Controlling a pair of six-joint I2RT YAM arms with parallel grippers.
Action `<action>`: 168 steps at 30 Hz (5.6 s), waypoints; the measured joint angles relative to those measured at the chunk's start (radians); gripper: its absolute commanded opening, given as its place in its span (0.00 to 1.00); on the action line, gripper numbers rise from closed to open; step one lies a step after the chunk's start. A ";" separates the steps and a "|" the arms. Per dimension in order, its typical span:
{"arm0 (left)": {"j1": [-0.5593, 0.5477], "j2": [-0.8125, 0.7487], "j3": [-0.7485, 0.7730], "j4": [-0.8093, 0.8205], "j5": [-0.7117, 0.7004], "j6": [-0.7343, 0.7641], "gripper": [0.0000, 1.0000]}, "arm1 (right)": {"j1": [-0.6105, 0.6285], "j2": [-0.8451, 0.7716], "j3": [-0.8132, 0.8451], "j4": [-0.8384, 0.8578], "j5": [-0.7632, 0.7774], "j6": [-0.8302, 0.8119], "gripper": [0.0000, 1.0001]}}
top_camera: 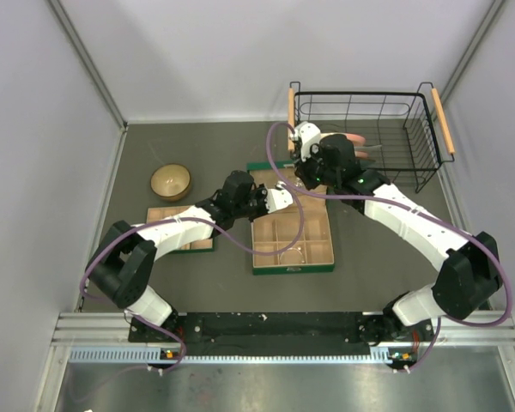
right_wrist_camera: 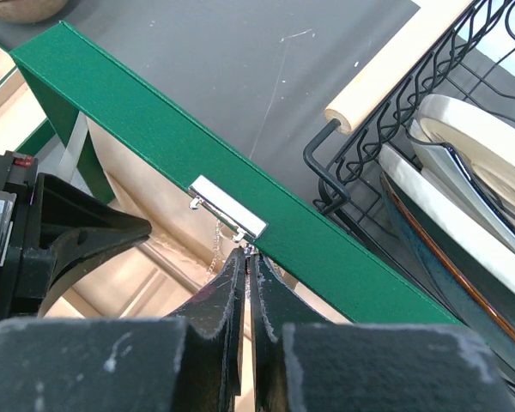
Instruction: Organize the mixed jewelry
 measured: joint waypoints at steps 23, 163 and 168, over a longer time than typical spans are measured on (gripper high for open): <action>-0.001 0.000 0.013 -0.026 0.000 0.000 0.00 | 0.000 -0.001 -0.161 0.158 -0.011 -0.023 0.00; 1.111 0.115 0.164 -0.735 -0.023 -0.221 0.62 | -0.068 -0.264 -0.256 -0.258 -0.248 -0.157 0.44; 1.111 0.140 0.164 -0.718 -0.019 -0.237 0.61 | -0.068 -0.264 -0.256 -0.259 -0.253 -0.157 0.43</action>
